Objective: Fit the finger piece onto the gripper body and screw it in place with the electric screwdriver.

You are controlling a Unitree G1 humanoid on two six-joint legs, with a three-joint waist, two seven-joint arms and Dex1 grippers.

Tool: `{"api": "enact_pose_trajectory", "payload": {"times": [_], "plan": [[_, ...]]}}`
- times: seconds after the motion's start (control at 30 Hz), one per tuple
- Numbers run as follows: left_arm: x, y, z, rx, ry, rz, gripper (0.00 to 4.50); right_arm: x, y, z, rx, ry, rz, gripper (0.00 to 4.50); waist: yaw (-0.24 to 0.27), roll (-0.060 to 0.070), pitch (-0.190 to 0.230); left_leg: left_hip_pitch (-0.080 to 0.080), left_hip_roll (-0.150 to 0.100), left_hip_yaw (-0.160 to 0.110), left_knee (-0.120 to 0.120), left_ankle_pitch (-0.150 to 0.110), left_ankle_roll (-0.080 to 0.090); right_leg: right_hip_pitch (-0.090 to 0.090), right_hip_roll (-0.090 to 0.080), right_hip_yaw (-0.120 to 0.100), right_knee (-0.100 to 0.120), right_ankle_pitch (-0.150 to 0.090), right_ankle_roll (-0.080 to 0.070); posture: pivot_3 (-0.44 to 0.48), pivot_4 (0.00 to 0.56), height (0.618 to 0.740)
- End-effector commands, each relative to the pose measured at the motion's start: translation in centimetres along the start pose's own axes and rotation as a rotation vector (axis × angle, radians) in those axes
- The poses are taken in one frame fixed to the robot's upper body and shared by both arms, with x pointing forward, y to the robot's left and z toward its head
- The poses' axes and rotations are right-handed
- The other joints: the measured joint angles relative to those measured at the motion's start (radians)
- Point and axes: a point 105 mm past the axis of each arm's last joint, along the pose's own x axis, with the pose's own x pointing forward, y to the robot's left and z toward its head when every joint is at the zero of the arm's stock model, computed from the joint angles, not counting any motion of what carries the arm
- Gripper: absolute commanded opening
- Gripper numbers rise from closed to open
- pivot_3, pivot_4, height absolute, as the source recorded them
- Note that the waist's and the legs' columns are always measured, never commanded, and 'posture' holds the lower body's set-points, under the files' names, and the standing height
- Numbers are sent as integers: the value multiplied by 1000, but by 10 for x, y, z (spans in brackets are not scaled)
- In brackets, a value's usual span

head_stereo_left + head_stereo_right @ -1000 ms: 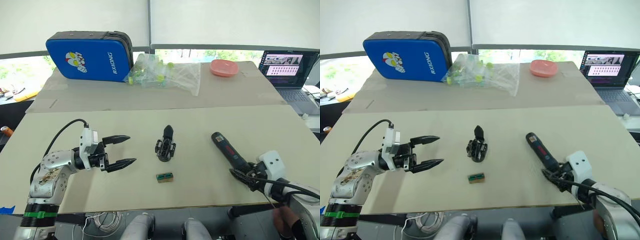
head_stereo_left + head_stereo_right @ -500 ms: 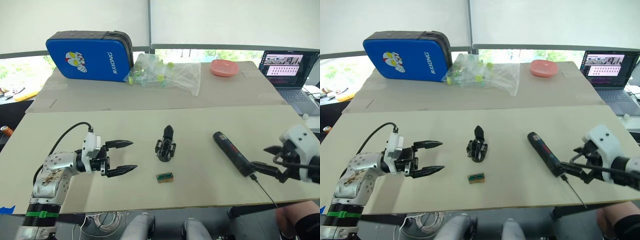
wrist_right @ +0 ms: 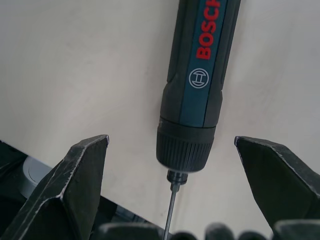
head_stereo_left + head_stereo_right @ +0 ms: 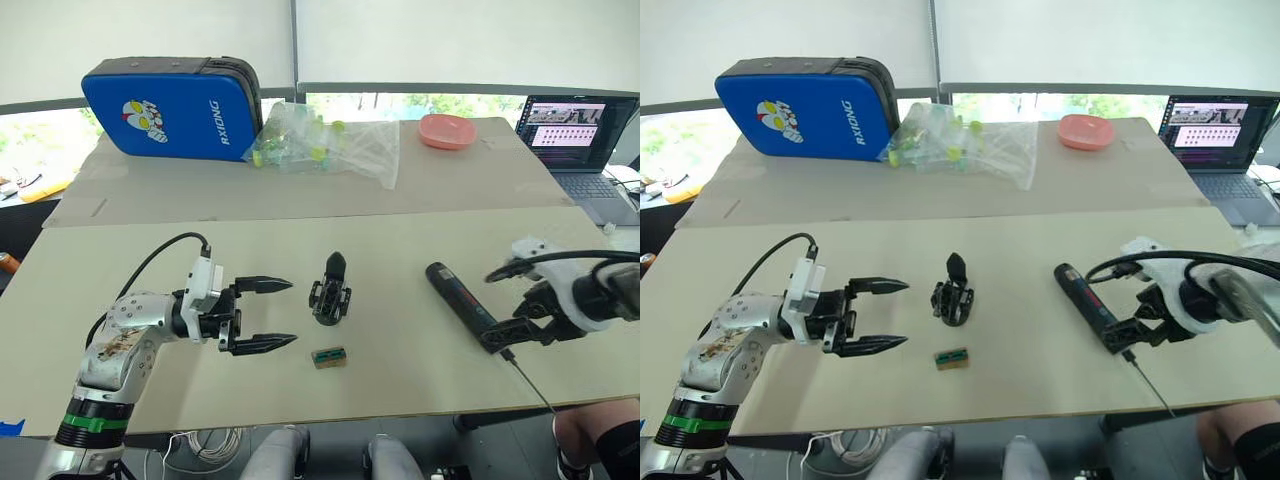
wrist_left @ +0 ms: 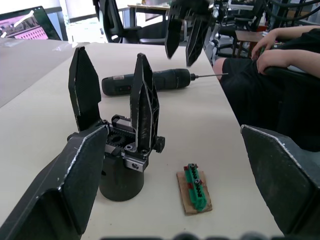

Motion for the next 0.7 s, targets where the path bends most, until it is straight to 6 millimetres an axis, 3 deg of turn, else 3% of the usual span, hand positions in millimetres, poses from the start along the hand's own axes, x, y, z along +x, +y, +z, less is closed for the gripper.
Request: {"api": "enact_pose_trajectory", "payload": {"times": [0.03,0.7], "plan": [[2,-4,8,17,-23,-1,4500,1,-6,6,1,12,-35,4477,2,0,0,0,0,0,0,0,0,0,0,0,0,0,0,0,150,740],[3,-4,13,24,-12,10,4500,41,-20,-6,-43,163,-24,4477,9,0,0,1,0,1,1,-1,-2,-1,2,0,1,2,1,0,150,740]]}}
